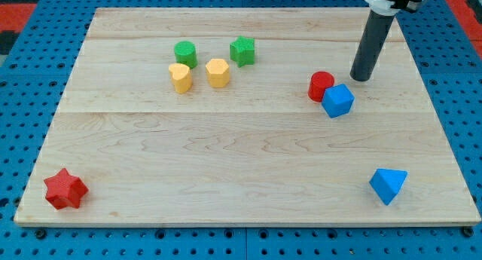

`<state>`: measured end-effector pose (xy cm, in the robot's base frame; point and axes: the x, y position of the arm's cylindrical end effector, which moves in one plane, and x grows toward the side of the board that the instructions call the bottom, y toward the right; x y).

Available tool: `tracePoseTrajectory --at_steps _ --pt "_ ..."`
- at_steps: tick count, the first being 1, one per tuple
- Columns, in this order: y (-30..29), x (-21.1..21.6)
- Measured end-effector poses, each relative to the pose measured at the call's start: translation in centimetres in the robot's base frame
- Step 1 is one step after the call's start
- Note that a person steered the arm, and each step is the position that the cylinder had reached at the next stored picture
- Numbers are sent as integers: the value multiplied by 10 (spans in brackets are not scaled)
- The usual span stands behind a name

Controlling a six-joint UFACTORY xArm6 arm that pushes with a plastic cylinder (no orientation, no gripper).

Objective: Separate the red circle from the blue cube

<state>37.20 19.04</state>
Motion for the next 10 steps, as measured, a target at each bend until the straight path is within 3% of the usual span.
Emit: tracePoseTrajectory --at_steps 2,4,8,10 --pt "-13 11" --pt "-79 53" --pt "-243 58" --pt "-195 39"
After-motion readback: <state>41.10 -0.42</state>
